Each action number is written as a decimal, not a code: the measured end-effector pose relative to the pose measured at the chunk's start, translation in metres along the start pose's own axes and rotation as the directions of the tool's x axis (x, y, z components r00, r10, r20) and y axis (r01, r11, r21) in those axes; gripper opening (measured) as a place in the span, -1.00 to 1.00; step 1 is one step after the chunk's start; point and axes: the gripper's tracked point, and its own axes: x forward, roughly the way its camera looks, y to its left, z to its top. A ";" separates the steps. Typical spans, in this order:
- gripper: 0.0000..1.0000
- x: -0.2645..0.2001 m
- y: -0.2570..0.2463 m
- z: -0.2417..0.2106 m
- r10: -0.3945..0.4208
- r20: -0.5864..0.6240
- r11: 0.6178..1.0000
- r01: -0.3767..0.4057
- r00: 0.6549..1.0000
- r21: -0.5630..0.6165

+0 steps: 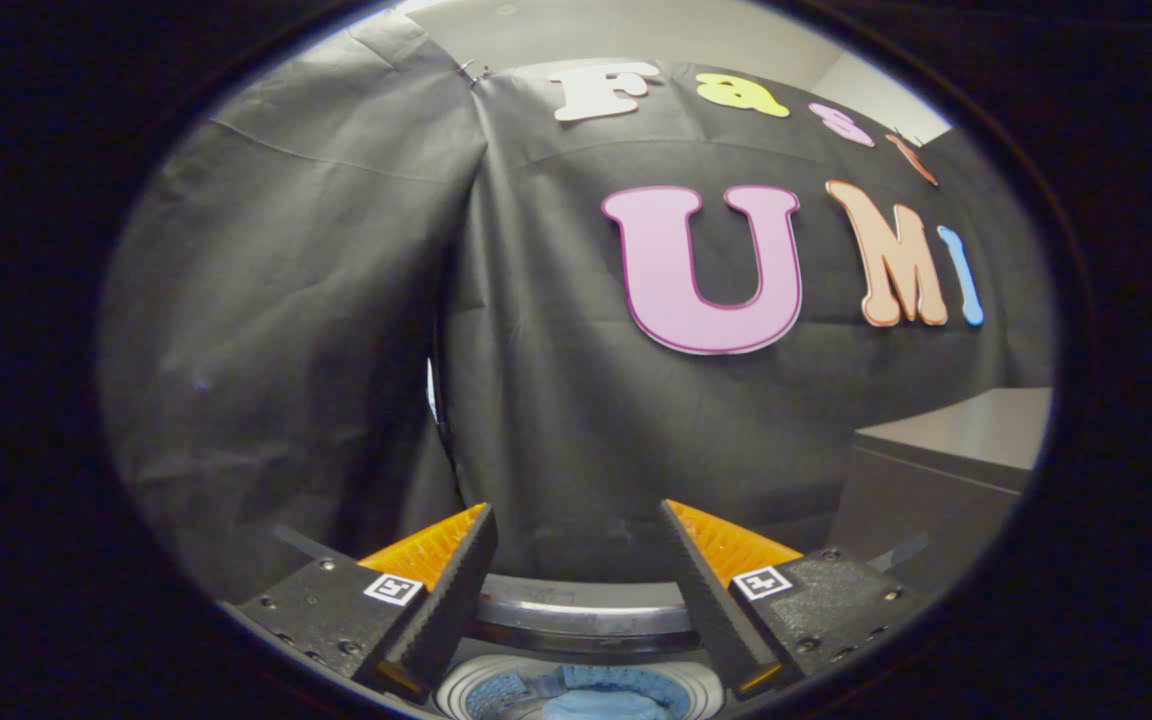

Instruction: Put the clothes into the washing machine and then close the washing machine lid.

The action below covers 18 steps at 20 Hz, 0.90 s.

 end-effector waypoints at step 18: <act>0.92 -0.129 -0.025 -0.055 -0.096 -0.197 0.991 0.112 0.976 0.068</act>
